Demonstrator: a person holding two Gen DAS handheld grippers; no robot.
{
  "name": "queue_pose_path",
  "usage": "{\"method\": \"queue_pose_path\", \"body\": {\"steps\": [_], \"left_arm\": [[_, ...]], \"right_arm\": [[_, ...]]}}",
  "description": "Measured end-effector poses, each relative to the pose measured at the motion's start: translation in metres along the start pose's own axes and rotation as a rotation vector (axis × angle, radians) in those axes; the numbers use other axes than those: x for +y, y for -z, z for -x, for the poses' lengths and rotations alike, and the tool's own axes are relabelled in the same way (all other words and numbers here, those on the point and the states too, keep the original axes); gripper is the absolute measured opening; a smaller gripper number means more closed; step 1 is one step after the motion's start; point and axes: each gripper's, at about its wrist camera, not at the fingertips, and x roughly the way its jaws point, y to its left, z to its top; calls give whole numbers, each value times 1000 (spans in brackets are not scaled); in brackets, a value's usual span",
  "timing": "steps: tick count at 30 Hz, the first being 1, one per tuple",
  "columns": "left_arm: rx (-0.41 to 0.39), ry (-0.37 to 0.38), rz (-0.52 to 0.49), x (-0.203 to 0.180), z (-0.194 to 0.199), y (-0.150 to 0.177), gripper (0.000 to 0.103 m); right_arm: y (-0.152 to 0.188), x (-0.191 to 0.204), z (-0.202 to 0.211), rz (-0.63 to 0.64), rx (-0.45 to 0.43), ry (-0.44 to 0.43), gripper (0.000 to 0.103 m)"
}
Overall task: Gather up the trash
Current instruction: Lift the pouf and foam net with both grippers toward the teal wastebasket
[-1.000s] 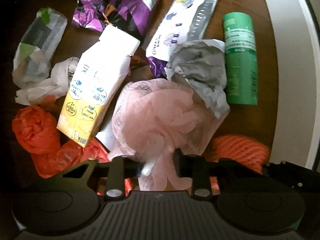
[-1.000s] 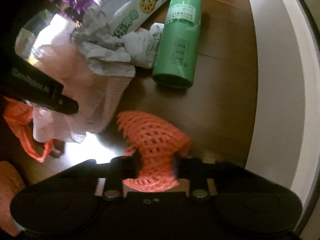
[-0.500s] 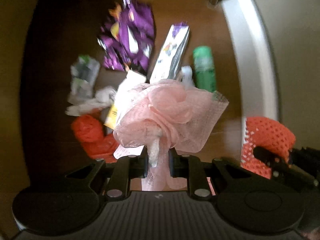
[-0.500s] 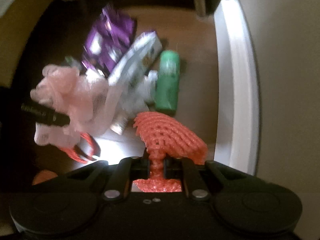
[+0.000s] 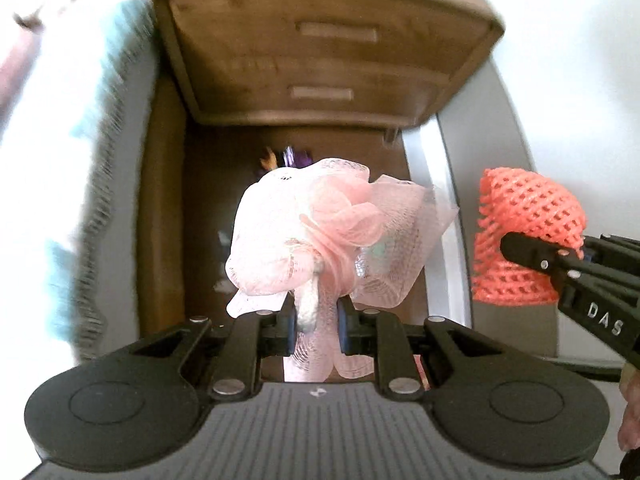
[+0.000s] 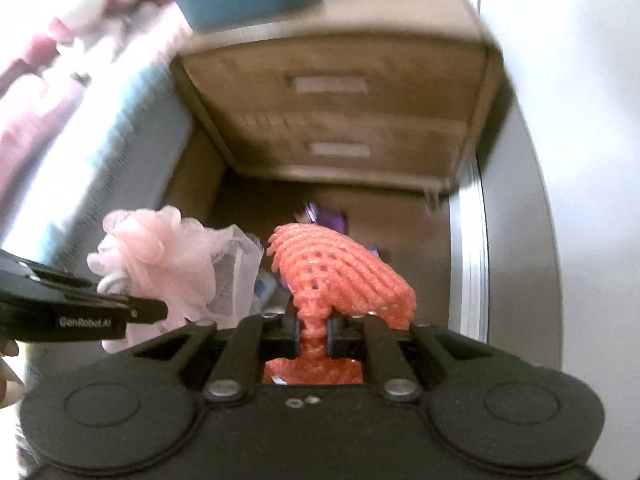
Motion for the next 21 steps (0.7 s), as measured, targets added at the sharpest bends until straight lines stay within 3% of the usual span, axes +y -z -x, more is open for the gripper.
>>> {"method": "queue_pose_path", "body": {"steps": [10,15,21], "left_arm": [[-232,50,-63,31,175,-56,18],[-344,66,-81,46,240,-88,19],[-458,41,-78,53,295,-142,19]], "right_arm": [[-104,79,114,77,-182,-15,10],[-152,113,166,91,-281,-36,11],[-220,134,200,150,-380,-21,11]]}}
